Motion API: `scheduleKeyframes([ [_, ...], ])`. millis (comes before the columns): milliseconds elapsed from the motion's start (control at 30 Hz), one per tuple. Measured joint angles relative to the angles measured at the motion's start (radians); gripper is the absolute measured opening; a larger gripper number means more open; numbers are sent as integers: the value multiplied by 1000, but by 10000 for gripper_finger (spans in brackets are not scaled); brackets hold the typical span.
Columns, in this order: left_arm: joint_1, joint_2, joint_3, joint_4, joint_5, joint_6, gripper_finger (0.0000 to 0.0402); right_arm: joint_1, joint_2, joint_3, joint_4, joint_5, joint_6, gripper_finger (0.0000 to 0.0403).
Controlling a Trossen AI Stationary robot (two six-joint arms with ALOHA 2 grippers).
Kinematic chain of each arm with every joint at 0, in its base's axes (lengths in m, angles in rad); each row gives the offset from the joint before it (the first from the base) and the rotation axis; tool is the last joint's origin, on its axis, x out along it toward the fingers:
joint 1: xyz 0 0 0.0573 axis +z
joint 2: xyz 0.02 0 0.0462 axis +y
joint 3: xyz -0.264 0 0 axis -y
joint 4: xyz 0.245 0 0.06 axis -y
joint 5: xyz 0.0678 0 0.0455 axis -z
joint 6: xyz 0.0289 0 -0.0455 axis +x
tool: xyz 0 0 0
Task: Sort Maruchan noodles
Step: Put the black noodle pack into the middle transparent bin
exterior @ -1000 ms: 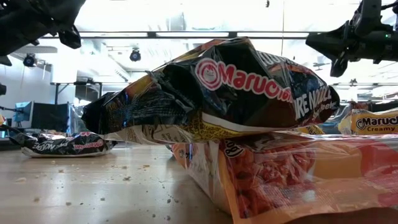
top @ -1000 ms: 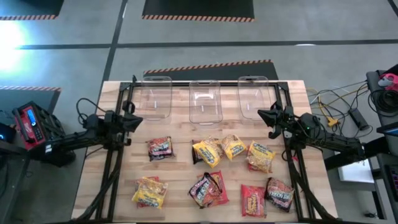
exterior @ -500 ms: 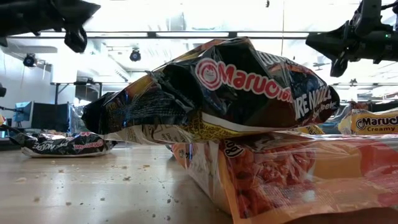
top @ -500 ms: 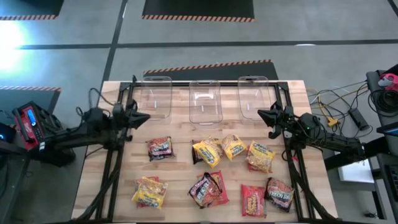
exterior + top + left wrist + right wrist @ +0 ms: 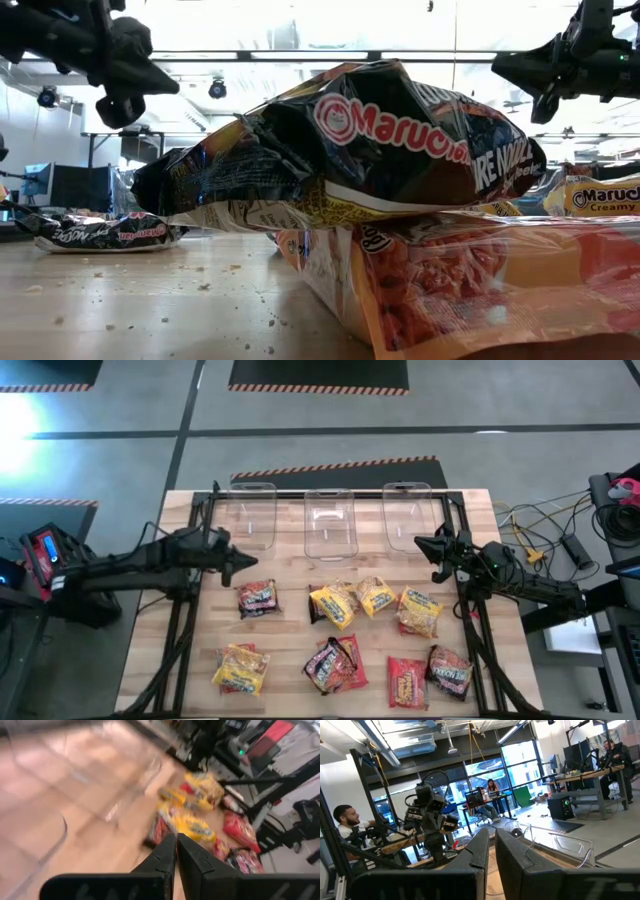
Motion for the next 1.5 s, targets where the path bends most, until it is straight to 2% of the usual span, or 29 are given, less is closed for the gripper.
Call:
scheduleKeyframes([
  [267, -56, 152, 72, -240, 1, -192, 0, 0, 0, 0, 0, 0, 0, 22],
  [567, -227, 283, 49, -296, 1, -450, 0, 0, 0, 0, 0, 0, 0, 22],
  [967, -391, 342, 52, -376, -19, -891, 0, 0, 0, 0, 0, 0, 0, 22],
  [1200, -445, 342, 55, -368, -49, -907, 0, 0, 0, 0, 0, 0, 0, 22],
  [1367, -478, 374, 54, -375, -60, -978, 0, 0, 0, 0, 0, 0, 0, 22],
  [1500, -490, 398, 62, -373, -60, -943, 4, 0, 0, 0, 0, 0, 0, 22],
])
